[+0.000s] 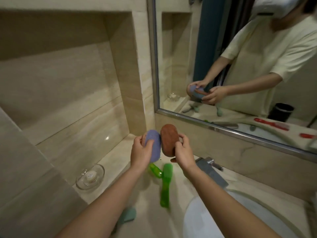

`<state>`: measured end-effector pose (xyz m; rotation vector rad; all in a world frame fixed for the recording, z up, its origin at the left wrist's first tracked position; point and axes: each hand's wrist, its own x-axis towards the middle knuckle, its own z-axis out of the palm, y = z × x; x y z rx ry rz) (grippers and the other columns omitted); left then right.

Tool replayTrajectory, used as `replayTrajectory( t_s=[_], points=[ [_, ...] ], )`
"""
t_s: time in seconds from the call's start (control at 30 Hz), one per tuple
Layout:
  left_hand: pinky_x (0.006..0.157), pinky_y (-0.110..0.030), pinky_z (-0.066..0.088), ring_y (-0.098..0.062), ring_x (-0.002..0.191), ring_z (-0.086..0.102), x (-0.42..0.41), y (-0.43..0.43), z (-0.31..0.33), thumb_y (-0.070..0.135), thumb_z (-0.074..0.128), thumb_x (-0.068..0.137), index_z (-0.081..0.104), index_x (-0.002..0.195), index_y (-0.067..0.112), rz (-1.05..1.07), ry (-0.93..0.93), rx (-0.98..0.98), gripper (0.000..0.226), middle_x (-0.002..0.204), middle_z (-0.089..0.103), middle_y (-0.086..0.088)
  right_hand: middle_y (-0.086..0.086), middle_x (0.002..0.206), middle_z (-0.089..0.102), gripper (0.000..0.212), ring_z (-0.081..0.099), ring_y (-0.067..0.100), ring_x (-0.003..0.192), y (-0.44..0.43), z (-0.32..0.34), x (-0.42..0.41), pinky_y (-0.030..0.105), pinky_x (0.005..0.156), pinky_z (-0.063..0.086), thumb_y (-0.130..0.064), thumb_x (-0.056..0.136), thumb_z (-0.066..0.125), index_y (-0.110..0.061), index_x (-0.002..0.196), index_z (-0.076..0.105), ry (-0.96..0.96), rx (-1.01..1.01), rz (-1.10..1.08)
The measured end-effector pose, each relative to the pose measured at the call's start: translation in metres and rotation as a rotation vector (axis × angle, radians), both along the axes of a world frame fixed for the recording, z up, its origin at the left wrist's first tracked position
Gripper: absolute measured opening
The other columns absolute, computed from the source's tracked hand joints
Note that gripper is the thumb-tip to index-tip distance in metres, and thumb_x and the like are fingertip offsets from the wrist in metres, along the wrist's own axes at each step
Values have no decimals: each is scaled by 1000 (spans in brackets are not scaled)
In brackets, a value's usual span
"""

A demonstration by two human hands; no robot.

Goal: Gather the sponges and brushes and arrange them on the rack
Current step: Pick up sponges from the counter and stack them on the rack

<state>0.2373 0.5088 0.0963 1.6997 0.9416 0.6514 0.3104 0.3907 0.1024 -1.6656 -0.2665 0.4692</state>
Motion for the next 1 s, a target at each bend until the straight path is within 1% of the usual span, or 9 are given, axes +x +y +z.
replayTrajectory(
  t_s=[0.13,0.27,0.33,0.43,0.5,0.6,0.73,0.9,1.0],
  points=[
    [74,-34,47,-21,92,60,14,-49,25,31,62,86,55,107,18,-62,-130,-87,26,110,64,-6,-3,129,53,63,61,12,85,-58,29,1,21,47,48,-9,93,31,-41,148,30,-84,41,-37],
    [57,-24,48,-10,82,60,30,-109,50,30,58,91,56,118,14,-204,-256,-139,31,108,64,-4,4,144,46,65,53,22,119,-124,55,6,43,96,50,-4,92,31,-38,147,34,-236,28,-128],
    [55,-20,48,-10,84,61,39,-141,63,29,56,92,56,120,18,-270,-314,-185,31,107,64,-1,4,141,45,62,55,21,111,-157,68,10,41,87,53,-8,93,29,-42,143,40,-223,20,-179],
    [71,-39,56,-18,98,60,48,-189,83,28,53,92,57,112,31,-369,-352,-276,21,109,61,4,-1,138,44,56,57,20,103,-205,88,14,29,61,50,-16,95,33,-46,141,40,-192,49,-221],
    [83,-53,55,-26,108,58,53,-222,98,28,50,93,55,120,26,-447,-362,-333,28,116,59,-1,-3,140,43,55,56,18,109,-238,101,14,33,70,55,-22,93,44,-44,144,36,-223,86,-250],
    [69,-47,58,-33,111,56,58,-269,119,27,39,94,50,129,27,-560,-389,-453,37,123,55,-7,-4,140,41,73,53,16,117,-286,119,13,41,94,52,-25,84,64,-37,148,30,-303,96,-293],
    [66,-42,58,-28,101,64,60,-327,149,28,31,94,59,118,42,-734,-466,-464,39,112,67,-2,-14,129,43,81,51,-3,106,-343,143,15,18,86,44,-17,78,71,-29,148,32,-457,93,-382],
    [89,-50,54,-26,109,62,62,-392,178,14,33,93,52,129,32,-893,-538,-382,45,122,63,-6,-9,132,41,81,53,2,108,-406,164,15,33,95,48,-29,75,65,-40,147,30,-523,80,-476],
    [79,-40,58,-21,107,63,61,-429,188,21,42,95,48,133,32,-921,-540,-338,40,122,61,-1,-10,127,32,74,49,-5,99,-443,172,13,22,84,47,-31,81,61,-42,146,29,-553,54,-543]
  ],
)
